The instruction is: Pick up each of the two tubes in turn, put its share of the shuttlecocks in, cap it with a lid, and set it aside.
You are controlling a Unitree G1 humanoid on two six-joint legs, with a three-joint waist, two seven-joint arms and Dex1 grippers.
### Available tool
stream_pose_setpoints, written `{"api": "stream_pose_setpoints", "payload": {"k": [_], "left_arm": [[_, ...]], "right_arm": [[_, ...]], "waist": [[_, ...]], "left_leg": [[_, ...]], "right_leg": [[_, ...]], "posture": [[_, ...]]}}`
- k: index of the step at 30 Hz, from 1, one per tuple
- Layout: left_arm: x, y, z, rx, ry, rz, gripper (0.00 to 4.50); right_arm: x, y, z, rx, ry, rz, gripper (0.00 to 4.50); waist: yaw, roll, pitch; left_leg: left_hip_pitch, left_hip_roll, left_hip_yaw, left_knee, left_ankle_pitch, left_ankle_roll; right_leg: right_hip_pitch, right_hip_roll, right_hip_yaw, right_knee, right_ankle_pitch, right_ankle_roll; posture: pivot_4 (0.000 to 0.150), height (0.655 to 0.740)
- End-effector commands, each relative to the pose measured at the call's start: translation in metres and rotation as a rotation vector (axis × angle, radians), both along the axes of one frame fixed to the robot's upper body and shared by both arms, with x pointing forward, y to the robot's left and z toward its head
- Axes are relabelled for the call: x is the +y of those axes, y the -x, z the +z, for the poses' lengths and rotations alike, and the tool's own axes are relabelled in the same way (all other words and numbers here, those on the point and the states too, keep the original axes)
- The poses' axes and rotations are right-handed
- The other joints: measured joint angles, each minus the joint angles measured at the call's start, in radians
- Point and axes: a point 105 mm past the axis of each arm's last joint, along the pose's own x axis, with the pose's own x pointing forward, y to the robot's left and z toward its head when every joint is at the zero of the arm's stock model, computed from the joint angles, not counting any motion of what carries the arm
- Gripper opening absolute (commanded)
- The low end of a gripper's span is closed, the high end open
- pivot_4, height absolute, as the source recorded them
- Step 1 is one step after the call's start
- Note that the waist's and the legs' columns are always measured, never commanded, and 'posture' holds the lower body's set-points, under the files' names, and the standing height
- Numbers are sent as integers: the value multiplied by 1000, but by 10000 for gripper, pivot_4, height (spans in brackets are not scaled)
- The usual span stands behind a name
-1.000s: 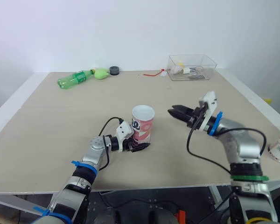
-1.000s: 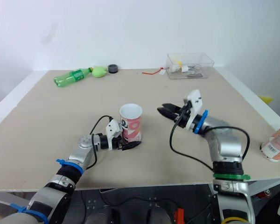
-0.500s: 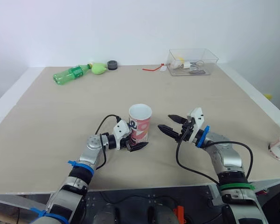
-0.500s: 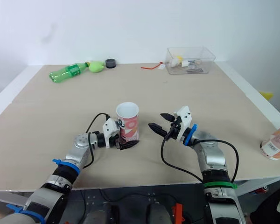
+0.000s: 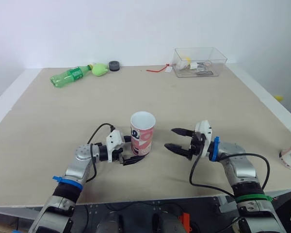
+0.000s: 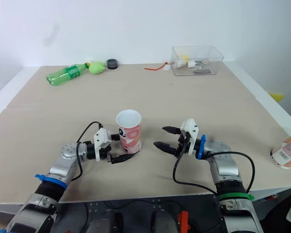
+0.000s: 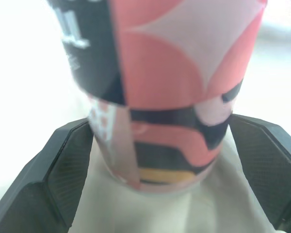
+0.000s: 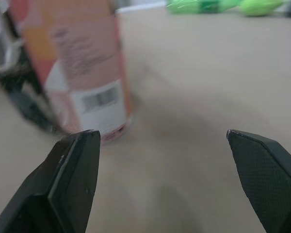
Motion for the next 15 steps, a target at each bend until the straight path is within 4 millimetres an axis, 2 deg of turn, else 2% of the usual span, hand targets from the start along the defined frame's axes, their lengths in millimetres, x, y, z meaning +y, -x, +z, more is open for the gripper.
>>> {"api": "stream_pose_setpoints", "payload": {"k": [1,5,9,15], "left_arm": [[12,1,18,-58,30,37,45000],[28,1,16,-87,16,130,45000],[39,-1,13,-105,5,195,45000],[44,6,17,-118,22,217,45000]], "right_arm": [[0,10,4,-68,78,74,44603],[4,10,1,-80,85,67,44603],[20,13,-4,-78,70,86,44603],[42,18,-9,-79,51,116,44603]], "waist": [[2,0,3],[2,-2,10],[2,-2,12],[2,-1,16]], "left_leg": [[0,1,0,0,0,0],[0,1,1,0,0,-1],[1,2,1,0,0,-1],[1,4,2,0,-2,-4]], "right_leg": [[0,0,0,0,0,0],[0,-1,0,0,0,1],[0,-1,-1,0,0,0],[0,-1,-2,0,-1,-1]], "posture": [[1500,7400],[1500,7400],[1500,7400],[1500,7400]]}}
